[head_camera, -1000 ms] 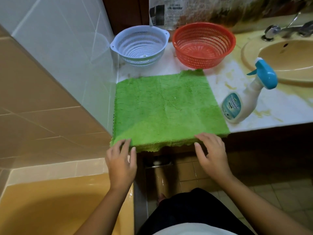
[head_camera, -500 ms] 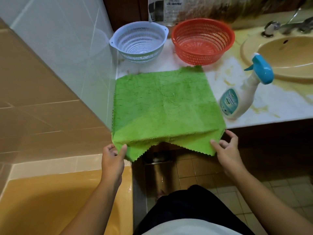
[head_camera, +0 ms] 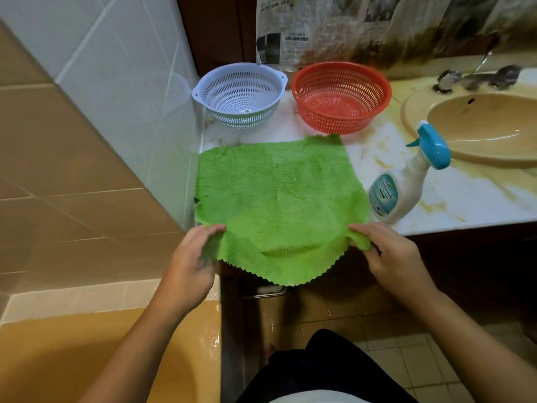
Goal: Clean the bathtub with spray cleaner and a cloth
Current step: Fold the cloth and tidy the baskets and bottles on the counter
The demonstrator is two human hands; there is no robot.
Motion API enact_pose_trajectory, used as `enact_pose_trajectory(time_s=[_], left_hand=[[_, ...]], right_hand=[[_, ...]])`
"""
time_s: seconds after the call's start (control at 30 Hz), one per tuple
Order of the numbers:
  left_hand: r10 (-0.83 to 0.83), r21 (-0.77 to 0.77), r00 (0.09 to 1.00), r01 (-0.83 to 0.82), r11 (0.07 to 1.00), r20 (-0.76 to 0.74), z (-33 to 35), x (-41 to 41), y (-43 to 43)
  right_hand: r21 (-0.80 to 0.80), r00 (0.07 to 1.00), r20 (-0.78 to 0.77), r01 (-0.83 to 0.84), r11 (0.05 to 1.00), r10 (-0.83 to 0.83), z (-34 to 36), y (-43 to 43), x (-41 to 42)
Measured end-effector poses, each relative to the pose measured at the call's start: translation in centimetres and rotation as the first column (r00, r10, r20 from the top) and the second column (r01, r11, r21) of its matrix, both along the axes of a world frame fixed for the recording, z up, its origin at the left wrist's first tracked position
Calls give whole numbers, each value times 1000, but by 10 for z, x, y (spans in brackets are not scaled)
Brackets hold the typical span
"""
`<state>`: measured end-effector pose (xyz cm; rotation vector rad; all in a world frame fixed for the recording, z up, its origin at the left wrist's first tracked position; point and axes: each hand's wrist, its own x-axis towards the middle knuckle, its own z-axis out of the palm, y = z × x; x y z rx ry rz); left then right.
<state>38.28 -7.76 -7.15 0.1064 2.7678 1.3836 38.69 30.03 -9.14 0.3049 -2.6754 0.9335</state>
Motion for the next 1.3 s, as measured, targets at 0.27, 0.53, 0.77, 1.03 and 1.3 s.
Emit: enact_pose_trajectory(time_s=[0.27, 0.53, 0.77, 1.03, 1.3], left_hand=[[130, -339, 900, -286, 896, -417, 3, -65, 12], [456, -400, 864, -503, 766, -211, 11, -155, 35], [443, -475, 841, -541, 694, -311, -6, -229, 29], [487, -509, 812, -582, 634, -322, -29, -283, 30], [510, -609, 835, -519, 600, -208, -42, -300, 32]], right_hand=[[-101, 962, -20, 268, 958, -271, 16, -13, -92], [-94, 869, 178, 482, 871, -462, 10, -30, -170], [-133, 714, 317, 686, 716, -625, 5, -29, -253], [-146, 638, 366, 759, 635, -678, -17, -26, -309], [-101, 665, 283, 737, 668, -691, -38, -26, -320]])
